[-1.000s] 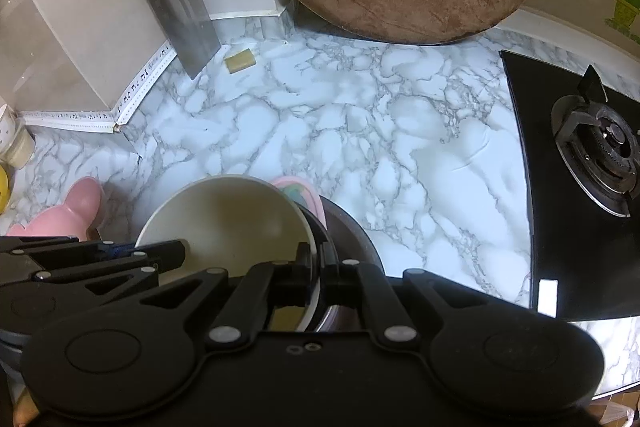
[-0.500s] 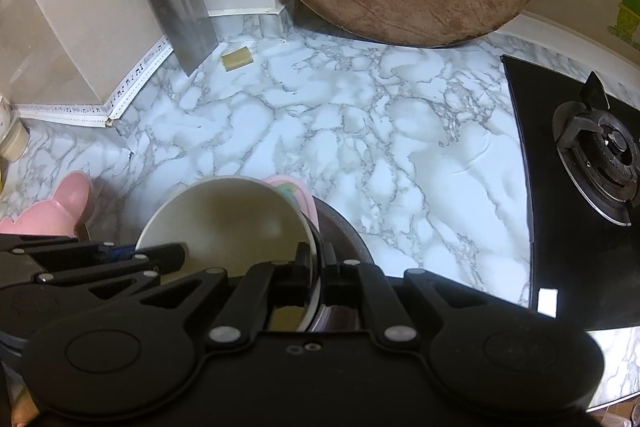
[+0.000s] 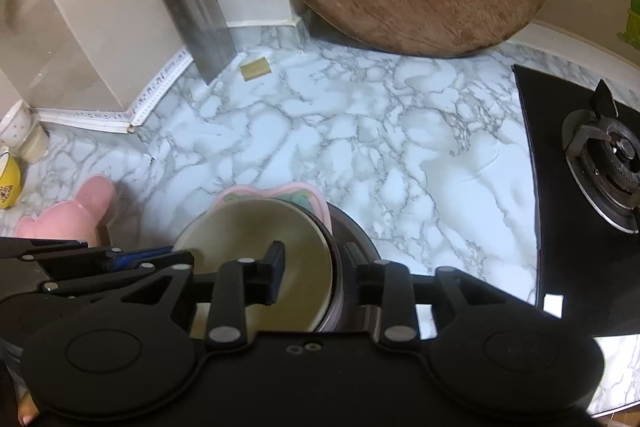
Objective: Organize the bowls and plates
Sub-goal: 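Lower the cream bowl into the pink pot and open both tools, then move both tools to the steel bowl rim holding the stack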
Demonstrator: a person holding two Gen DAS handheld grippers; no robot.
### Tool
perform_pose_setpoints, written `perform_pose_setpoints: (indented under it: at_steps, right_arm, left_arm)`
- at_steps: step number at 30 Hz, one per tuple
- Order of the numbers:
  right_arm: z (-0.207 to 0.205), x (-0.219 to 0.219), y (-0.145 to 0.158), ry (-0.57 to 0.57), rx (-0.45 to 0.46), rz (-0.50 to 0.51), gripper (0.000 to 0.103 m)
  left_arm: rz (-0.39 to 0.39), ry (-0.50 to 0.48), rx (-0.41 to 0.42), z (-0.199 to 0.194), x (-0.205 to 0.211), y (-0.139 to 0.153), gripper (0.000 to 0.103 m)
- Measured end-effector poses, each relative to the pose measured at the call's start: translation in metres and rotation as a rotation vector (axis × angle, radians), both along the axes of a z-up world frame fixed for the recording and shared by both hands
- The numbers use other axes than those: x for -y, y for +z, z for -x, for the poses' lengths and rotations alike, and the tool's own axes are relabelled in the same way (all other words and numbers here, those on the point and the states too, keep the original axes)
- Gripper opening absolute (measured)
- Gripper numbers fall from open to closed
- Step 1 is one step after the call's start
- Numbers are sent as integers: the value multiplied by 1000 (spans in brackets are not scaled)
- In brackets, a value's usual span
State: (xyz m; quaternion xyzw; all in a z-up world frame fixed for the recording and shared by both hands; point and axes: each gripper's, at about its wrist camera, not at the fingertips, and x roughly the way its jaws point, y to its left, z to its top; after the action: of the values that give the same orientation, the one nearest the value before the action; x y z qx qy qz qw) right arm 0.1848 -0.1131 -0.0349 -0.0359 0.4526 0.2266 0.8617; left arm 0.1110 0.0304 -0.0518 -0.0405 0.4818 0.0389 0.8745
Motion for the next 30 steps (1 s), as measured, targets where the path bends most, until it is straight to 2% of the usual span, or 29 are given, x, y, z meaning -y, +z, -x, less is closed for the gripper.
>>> perform_pose_setpoints:
  at_steps: [4, 10, 19, 22, 24, 27, 30]
  right_arm:
    - [5, 3, 7, 13, 16, -13, 45]
    - [14, 5, 15, 26, 29, -26, 51]
    - [31, 13, 31, 36, 69, -53, 65]
    - [35, 17, 36, 37, 79, -66, 72]
    - [38, 21, 37, 32, 89, -67, 77]
    - [41, 25, 38, 32, 101, -65, 82]
    - [45, 29, 38, 32, 113, -61, 88]
  left_arm:
    - [9, -9, 17, 6, -2, 7, 6]
    - [22, -18, 47, 17, -5, 19, 7]
    - [35, -17, 88, 35, -15, 33, 12]
    - [42, -3, 96, 40, -22, 34, 22]
    - [39, 7, 111, 44, -26, 35, 37]
    - [35, 16, 142, 51, -32, 39, 53]
    - [15, 21, 182, 60, -35, 44, 60]
